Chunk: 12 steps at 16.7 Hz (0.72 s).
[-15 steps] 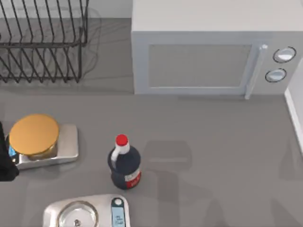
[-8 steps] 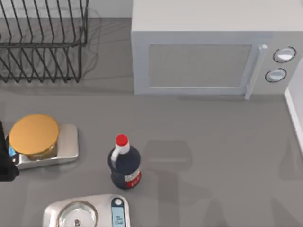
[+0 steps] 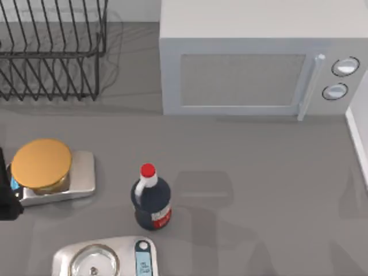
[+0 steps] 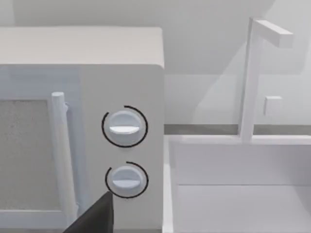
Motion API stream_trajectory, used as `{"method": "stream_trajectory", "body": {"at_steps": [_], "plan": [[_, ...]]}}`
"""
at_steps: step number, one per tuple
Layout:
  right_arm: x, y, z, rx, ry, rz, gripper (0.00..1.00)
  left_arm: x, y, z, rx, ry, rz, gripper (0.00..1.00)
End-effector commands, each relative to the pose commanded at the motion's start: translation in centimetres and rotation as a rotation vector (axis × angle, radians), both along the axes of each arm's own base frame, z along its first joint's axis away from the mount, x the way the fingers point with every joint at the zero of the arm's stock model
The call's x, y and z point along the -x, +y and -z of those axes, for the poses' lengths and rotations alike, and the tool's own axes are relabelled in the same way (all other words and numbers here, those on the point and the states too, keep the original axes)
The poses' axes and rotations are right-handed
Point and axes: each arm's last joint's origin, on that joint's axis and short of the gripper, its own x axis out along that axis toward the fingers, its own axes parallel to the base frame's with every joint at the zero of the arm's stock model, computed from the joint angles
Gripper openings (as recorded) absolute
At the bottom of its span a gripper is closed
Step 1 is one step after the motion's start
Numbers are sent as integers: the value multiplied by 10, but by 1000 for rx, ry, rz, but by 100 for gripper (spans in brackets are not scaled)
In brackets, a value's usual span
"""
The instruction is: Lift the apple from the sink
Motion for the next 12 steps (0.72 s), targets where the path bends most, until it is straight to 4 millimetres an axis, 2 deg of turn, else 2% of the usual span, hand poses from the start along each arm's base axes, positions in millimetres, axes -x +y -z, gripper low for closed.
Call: {"method": "stream_trajectory", "body": {"at_steps": [9, 12], "plan": [[0, 0, 0, 0, 0, 0, 100, 0, 0, 0, 0, 0, 0, 100], [-1, -1, -9, 7, 40, 7, 100, 0, 0, 0, 0, 0, 0, 100]]}}
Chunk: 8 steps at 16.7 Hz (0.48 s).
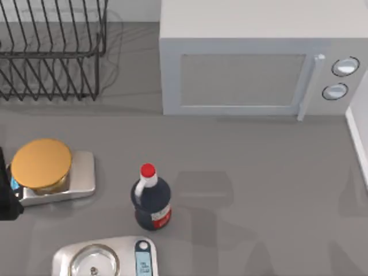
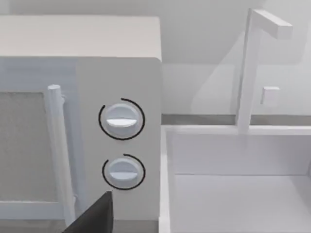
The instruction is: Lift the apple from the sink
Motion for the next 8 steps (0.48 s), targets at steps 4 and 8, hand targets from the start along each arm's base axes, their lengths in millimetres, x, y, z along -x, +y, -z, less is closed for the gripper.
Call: {"method": "stream_trajectory", "body": {"at_steps": [4, 8], "plan": [[-9, -3, -31, 22, 143, 22, 100, 0, 0, 0, 0, 0, 0, 100], [-39, -9, -72, 48, 365, 48, 100, 0, 0, 0, 0, 0, 0, 100]]}}
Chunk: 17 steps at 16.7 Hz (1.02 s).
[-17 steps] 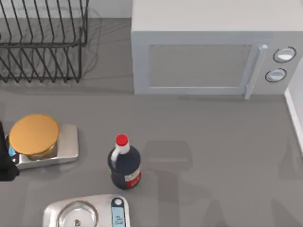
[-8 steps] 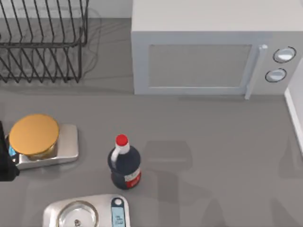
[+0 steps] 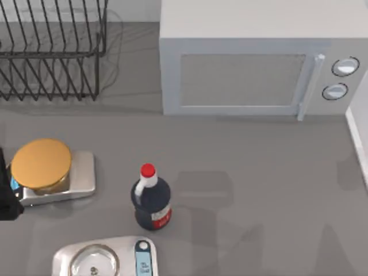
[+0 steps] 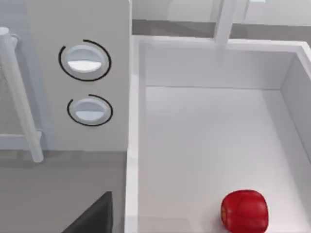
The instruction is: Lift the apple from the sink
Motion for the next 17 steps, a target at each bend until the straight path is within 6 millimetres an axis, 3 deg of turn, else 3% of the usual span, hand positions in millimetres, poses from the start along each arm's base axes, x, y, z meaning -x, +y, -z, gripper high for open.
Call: {"method": "stream_trajectory", "body": {"at_steps": [4, 8, 13, 17], "plan": [[-58, -13, -32, 14, 269, 23, 100, 0, 0, 0, 0, 0, 0, 100], [-135, -34, -34, 8, 553, 34, 100, 0, 0, 0, 0, 0, 0, 100], [-222, -69, 6, -27, 874, 30, 100, 0, 0, 0, 0, 0, 0, 100], [-265, -92, 51, -63, 1061, 19, 100, 0, 0, 0, 0, 0, 0, 100]]}}
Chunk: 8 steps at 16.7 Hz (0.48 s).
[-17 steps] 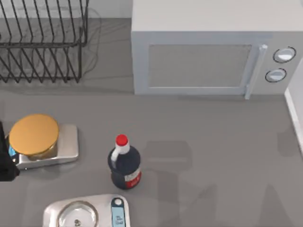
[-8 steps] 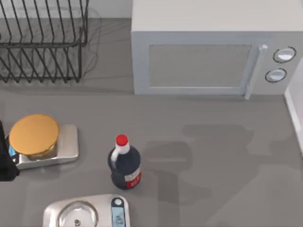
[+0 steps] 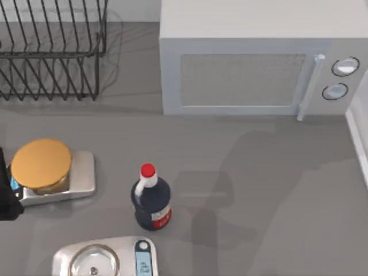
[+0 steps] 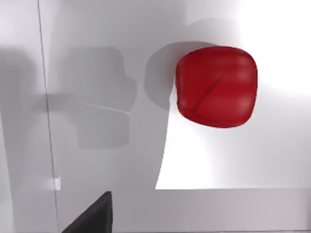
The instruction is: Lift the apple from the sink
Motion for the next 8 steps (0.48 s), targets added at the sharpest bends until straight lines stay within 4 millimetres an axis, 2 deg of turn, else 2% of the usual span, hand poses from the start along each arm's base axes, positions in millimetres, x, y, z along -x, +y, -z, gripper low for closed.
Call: {"method": "stream_trajectory", "body": {"at_steps": [4, 8], "plan": [[-18, -12, 29, -25, 96, 1, 100, 0, 0, 0, 0, 0, 0, 100], [-19, -13, 31, -27, 103, 1, 100, 0, 0, 0, 0, 0, 0, 100]]}}
